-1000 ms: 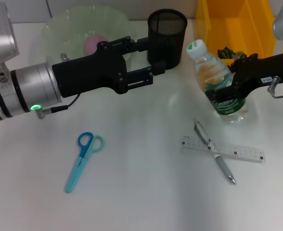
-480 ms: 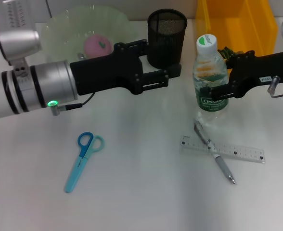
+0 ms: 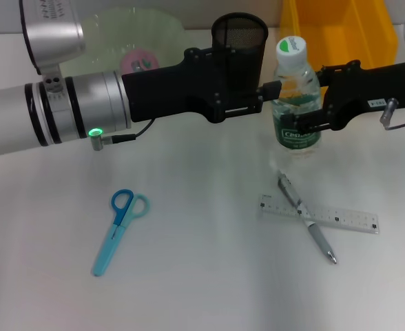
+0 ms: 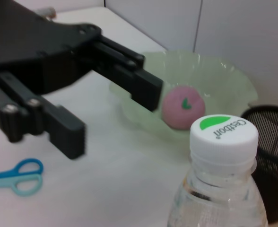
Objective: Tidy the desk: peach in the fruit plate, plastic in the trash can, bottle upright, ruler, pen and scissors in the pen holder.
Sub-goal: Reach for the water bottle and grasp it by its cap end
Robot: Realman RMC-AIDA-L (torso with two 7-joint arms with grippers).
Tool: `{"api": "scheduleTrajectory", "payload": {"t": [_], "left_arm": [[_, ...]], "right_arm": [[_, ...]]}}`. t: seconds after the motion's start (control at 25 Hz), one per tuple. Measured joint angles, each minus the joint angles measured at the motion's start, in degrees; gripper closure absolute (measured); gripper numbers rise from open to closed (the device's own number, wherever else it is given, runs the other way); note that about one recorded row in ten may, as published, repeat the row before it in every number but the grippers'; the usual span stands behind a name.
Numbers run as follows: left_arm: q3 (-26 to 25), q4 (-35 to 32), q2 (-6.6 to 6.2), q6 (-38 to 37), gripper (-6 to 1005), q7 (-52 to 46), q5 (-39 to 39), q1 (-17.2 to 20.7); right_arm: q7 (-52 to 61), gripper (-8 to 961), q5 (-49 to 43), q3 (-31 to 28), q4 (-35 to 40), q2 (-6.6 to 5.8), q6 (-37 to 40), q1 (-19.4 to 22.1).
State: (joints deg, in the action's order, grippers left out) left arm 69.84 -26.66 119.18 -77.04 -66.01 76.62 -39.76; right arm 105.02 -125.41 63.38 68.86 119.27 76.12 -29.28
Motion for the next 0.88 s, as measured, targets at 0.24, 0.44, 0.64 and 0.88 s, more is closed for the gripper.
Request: {"api": "scheduleTrajectory", "payload": {"t": [0.24,0.44,0.64,0.88], "left_arm": [[2.34,0.03,0.0,1.54,302,0.19,-2.71,0.05],[2.86,0.11,0.0,2.54,303,0.24,-3.08,0.04],[3.1,0.11,0.0,3.06,304,0.36,-4.07,0.0],[3.12,0.32,0.0,3.13,316,0.43,-4.75,0.04]], "right_arm": [[-0.07,167,0.9,1.22,1.48,0.0,0.52,-0.26],[-0.09,168,1.6,2.61,2.59,0.07,0.52,-0.18],[-0.09,168,2.92,3.38,3.32,0.14,0.65,0.24],[-0.15,168,3.45,4.05,3.72,0.11,1.23,0.29]]}}
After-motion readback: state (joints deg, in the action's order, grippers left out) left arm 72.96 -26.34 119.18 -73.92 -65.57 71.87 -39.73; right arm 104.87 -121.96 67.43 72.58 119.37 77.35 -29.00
